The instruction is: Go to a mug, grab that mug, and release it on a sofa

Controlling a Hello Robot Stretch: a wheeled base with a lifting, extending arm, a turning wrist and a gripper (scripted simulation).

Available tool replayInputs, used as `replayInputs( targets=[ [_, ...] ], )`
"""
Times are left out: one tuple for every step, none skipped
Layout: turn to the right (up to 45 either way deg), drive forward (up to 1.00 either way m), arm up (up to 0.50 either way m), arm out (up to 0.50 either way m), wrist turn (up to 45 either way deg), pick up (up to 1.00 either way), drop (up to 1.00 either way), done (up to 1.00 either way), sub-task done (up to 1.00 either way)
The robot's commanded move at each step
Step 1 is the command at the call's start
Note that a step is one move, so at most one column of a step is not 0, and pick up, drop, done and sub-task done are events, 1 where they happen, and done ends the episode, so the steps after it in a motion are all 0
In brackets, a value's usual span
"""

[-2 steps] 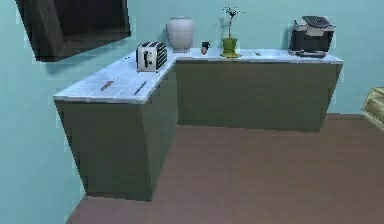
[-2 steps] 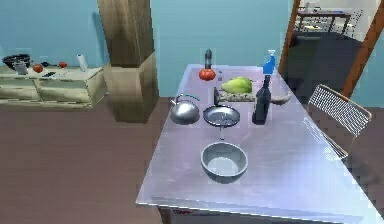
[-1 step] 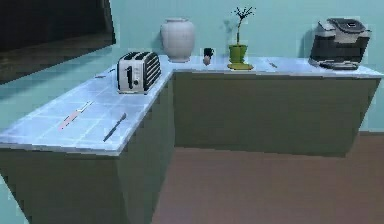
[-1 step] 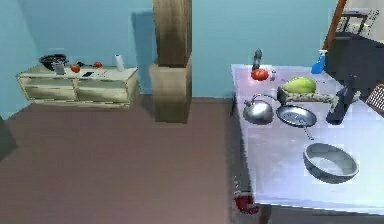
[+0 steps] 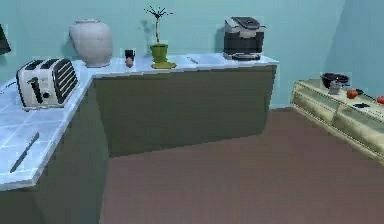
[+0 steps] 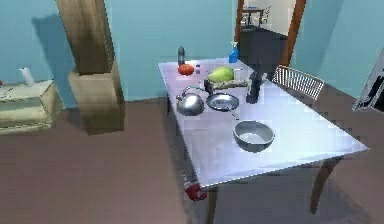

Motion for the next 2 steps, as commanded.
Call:
replayInputs(
  targets=[
    [0.0, 1.00, 0.00, 0.00, 0.0, 0.00, 0.00, 0.00, 0.00],
    [6.0, 0.00, 0.00, 0.00, 0.0, 0.00, 0.00, 0.00, 0.00]
  ],
)
